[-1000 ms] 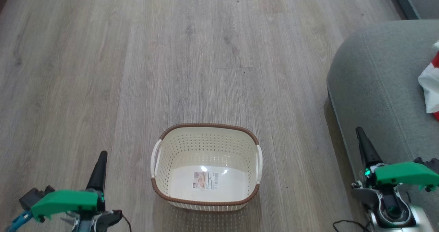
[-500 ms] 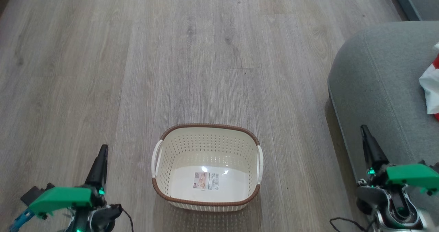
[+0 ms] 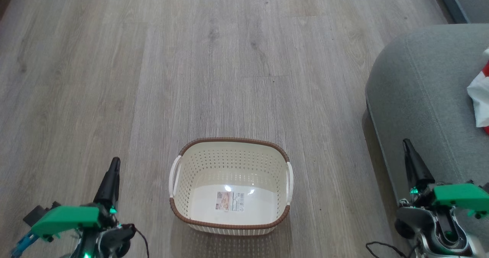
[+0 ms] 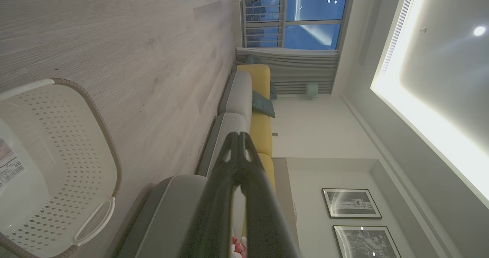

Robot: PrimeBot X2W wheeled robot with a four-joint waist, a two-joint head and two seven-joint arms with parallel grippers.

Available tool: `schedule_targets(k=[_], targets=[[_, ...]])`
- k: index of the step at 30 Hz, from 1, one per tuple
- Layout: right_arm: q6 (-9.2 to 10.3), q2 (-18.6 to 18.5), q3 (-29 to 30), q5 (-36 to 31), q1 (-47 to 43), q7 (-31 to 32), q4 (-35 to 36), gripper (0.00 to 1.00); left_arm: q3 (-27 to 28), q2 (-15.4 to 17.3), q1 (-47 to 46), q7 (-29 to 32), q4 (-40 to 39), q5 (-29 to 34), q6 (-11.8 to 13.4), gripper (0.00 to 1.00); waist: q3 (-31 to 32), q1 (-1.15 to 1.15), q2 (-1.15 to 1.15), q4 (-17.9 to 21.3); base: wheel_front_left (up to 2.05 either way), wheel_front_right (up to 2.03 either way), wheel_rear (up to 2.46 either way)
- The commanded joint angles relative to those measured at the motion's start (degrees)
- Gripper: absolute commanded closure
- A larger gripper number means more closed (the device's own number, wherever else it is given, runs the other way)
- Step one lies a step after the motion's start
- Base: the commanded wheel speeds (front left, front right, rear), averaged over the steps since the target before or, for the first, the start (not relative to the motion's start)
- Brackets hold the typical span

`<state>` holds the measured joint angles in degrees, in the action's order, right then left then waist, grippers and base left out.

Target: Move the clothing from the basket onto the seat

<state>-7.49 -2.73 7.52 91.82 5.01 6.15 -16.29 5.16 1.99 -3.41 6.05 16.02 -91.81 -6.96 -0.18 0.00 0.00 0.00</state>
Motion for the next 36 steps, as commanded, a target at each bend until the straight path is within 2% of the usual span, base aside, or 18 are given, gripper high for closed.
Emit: schedule_targets(k=[1, 36], targets=[[0.0, -0.1, -1.0, 0.3, 1.2, 0.4, 2.3, 1.0, 1.4, 0.9, -2.8, 0.4, -2.0, -0.4, -0.5, 1.0, 0.0, 0.0, 0.0, 0.0, 0.0, 0.0, 0.0], [0.0, -0.1, -1.0, 0.3, 1.2, 0.3, 2.3, 1.0, 1.4, 0.9, -2.8, 0.4, -2.0, -0.4, -0.5, 1.0, 0.0, 0.0, 0.0, 0.0, 0.0, 0.0, 0.0]])
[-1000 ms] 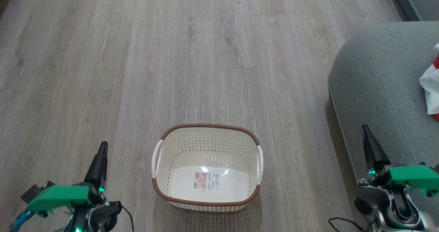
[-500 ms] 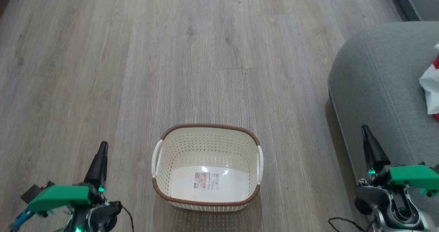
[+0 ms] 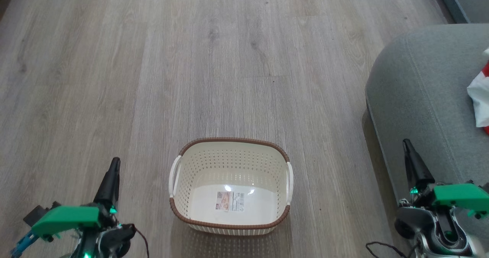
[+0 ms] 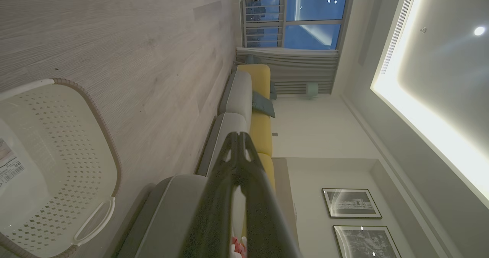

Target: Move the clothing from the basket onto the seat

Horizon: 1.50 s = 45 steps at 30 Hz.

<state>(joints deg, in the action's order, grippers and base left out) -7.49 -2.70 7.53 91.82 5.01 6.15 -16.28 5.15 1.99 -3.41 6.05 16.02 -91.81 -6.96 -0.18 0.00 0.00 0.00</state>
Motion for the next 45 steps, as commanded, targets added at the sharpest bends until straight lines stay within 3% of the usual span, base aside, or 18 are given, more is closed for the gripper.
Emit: schedule_targets(k=[1, 45], targets=[[0.0, -0.2, -1.0, 0.3, 1.2, 0.3, 2.3, 1.0, 1.4, 0.9, -2.8, 0.4, -2.0, -0.4, -0.5, 1.0, 0.0, 0.0, 0.0, 0.0, 0.0, 0.0, 0.0], [0.0, -0.2, -1.0, 0.3, 1.2, 0.3, 2.3, 1.0, 1.4, 0.9, -2.8, 0.4, -2.0, -0.4, -0.5, 1.0, 0.0, 0.0, 0.0, 0.0, 0.0, 0.0, 0.0]])
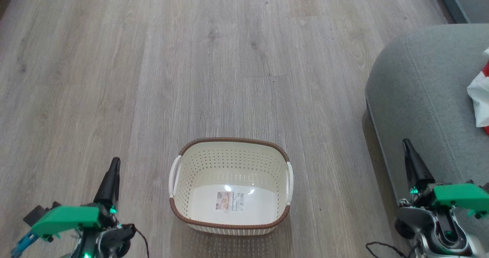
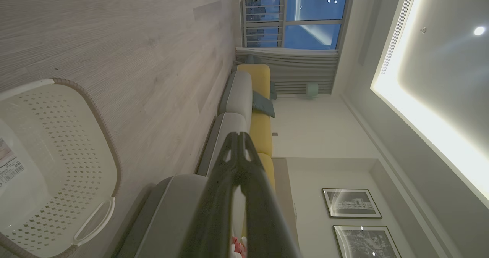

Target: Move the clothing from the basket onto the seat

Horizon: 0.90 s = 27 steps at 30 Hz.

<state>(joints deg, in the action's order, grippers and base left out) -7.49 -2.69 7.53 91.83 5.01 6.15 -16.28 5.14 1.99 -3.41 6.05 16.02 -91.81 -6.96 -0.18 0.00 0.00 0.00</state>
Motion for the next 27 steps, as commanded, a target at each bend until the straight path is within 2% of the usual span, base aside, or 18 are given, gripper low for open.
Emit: schedule_targets(k=[1, 27], targets=[[0.0, -0.2, -1.0, 0.3, 1.2, 0.3, 2.3, 1.0, 1.4, 0.9, -2.8, 0.4, -2.0, -0.4, -0.5, 1.0, 0.0, 0.0, 0.0, 0.0, 0.0, 0.0, 0.0], [0.0, -0.2, -1.0, 0.3, 1.2, 0.3, 2.3, 1.0, 1.4, 0.9, -2.8, 0.4, -2.0, -0.4, -0.5, 1.0, 0.0, 0.0, 0.0, 0.0, 0.0, 0.0, 0.0]])
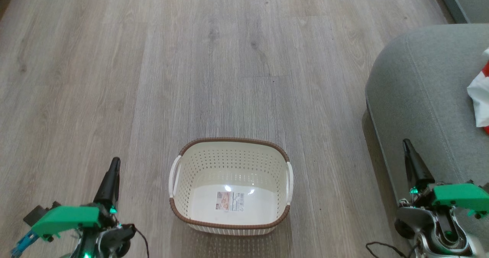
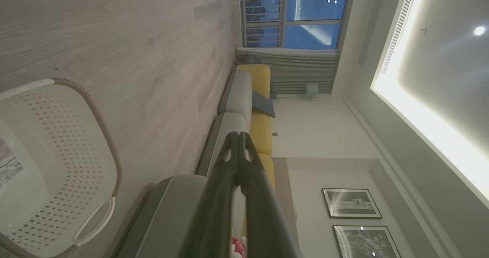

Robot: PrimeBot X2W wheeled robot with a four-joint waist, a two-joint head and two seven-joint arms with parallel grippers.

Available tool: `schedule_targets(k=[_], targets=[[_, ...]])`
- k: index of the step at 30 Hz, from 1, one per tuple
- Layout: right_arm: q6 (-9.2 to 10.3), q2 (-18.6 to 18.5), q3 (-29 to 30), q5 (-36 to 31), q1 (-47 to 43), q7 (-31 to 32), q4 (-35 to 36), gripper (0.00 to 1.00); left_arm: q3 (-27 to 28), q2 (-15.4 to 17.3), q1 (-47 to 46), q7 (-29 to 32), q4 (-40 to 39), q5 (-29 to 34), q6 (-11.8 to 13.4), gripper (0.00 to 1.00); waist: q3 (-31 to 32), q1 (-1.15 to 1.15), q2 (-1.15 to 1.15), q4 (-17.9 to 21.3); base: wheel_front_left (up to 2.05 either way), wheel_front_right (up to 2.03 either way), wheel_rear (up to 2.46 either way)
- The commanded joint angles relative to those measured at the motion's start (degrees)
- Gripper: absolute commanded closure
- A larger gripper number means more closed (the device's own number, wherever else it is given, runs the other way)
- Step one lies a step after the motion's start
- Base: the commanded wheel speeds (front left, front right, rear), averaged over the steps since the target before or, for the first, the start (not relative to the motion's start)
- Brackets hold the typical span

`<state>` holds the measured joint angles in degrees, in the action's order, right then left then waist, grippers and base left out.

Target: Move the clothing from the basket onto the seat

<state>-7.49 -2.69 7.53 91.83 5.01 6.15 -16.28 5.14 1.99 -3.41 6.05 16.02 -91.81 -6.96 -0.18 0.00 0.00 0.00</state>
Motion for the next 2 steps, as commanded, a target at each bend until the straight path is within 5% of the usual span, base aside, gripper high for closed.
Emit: schedule_targets(k=[1, 2], targets=[[0.0, -0.2, -1.0, 0.3, 1.2, 0.3, 2.3, 1.0, 1.4, 0.9, -2.8, 0.4, -2.0, -0.4, -0.5, 1.0, 0.0, 0.0, 0.0, 0.0, 0.0, 0.0, 0.0], [0.0, -0.2, -1.0, 0.3, 1.2, 0.3, 2.3, 1.0, 1.4, 0.9, -2.8, 0.4, -2.0, -0.4, -0.5, 1.0, 0.0, 0.0, 0.0, 0.0, 0.0, 0.0, 0.0]])
